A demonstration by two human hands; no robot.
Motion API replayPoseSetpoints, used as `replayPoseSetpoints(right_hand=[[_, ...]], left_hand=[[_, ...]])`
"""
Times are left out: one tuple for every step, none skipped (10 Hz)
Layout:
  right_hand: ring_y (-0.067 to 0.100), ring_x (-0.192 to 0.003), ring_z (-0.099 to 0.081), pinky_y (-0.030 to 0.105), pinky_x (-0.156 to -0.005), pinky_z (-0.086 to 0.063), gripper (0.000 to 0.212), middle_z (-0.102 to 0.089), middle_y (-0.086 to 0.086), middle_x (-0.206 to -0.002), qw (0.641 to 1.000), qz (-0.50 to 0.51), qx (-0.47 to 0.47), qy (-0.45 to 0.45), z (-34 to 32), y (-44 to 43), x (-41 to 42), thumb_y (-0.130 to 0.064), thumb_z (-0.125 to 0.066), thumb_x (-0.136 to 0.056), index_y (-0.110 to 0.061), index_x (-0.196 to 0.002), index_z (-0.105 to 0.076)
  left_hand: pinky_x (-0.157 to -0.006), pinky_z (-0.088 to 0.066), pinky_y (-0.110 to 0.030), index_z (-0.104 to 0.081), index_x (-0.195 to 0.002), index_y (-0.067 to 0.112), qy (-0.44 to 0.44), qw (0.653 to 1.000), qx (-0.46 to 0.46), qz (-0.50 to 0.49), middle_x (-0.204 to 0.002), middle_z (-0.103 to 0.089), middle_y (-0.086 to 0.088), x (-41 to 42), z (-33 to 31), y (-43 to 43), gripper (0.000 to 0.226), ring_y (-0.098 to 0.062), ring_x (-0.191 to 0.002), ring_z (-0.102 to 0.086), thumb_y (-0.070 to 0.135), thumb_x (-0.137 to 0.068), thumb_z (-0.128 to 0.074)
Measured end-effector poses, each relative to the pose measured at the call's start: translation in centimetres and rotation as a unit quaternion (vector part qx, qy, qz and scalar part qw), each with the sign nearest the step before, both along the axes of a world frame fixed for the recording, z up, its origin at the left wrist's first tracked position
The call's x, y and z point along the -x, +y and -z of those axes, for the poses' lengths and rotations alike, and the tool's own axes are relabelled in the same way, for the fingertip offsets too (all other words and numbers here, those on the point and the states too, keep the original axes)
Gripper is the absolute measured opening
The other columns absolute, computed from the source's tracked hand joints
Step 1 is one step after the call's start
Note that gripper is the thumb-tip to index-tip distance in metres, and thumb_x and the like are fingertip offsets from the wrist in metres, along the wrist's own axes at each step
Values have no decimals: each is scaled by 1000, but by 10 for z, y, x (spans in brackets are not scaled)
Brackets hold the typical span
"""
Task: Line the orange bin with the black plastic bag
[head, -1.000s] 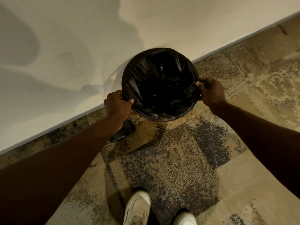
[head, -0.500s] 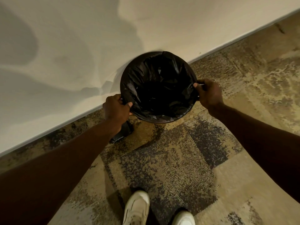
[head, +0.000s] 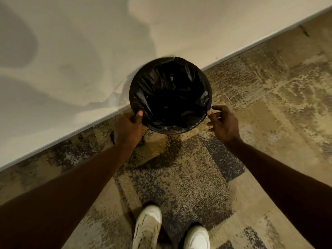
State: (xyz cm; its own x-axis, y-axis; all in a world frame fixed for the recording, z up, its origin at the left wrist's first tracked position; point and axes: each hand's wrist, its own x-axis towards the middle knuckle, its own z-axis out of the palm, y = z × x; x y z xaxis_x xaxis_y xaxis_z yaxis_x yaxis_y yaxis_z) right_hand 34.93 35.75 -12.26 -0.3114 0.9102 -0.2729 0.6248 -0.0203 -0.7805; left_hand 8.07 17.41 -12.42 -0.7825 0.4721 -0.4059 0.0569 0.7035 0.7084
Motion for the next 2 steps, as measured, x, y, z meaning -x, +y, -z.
replayPoseSetpoints(right_hand=[[16, -79, -77, 50, -67, -67, 39, -75, -1, -96, 999, -31, -40, -13, -9, -12, -9, -36, -60, -107, -14, -138, -56], [15, -82, -75, 47, -68, -66, 35, -75, -4, -100, 994, -61, -80, -31, -17, -20, -13, -24, -65, -105, -15, -137, -57]], left_hand=[[-72, -65, -61, -72, -71, 23, -29, 999, 23, 6, -72, -77, -10, -12, -19, -7, 68, -36, -69, -77, 86, -83, -48], [-76, -66, -58, -70, -61, 16, -27, 999, 33, 21, -70, -78, -13, -24, -28, -11, 53, -36, -68, -78, 55, -97, -64]])
